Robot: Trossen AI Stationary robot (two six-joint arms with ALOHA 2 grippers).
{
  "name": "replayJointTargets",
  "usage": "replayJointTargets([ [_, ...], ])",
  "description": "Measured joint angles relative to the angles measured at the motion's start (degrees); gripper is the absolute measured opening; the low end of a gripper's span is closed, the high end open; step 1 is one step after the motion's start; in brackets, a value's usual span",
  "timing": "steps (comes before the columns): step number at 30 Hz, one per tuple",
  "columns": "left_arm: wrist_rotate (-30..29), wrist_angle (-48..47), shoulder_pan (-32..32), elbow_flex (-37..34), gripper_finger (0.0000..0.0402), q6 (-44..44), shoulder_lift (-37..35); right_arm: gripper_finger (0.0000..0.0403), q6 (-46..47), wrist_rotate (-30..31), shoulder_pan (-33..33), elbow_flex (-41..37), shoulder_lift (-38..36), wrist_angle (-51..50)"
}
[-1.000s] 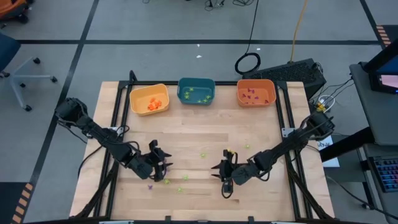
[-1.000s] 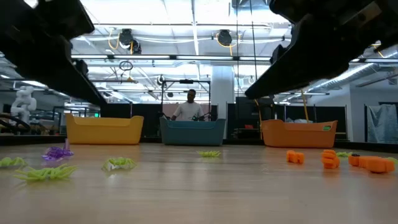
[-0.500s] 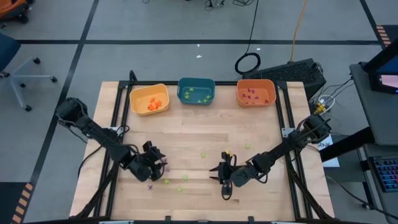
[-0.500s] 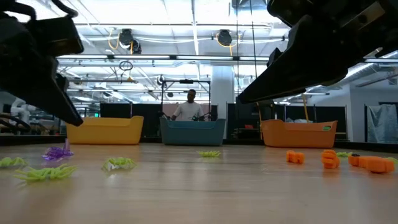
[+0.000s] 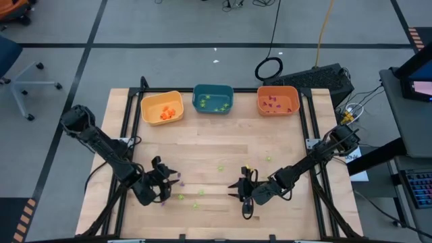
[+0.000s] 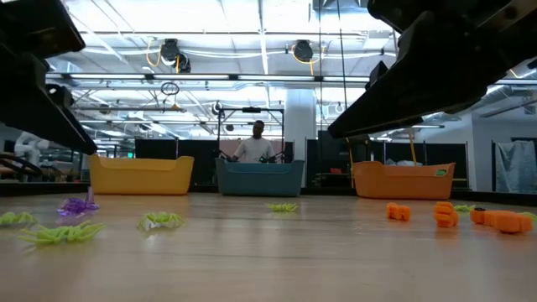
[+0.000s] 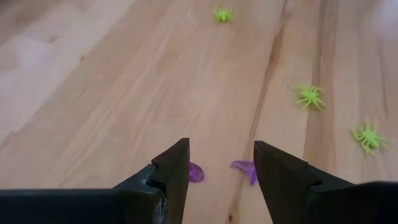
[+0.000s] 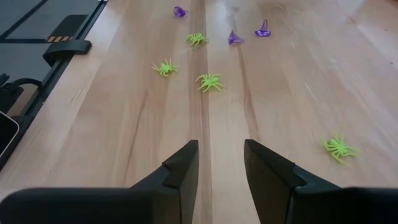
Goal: Sort Halloween decoration
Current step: Put the violet witch hat toy into the orange bin
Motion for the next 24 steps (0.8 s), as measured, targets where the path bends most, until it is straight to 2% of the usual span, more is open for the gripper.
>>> replayJointTargets([
  [7,-6.55,1.61,-2.40,-0.76,0.0176,-1.38,1.21,0.0114,0.00,0.01,0.00,0.00,0.00,0.00],
  [24,-11.87,7.41,-2.82,-0.81,0.0176,-11.77,15.65,0.0114,-0.04,0.01,0.00,0.02,0.00,0.00],
])
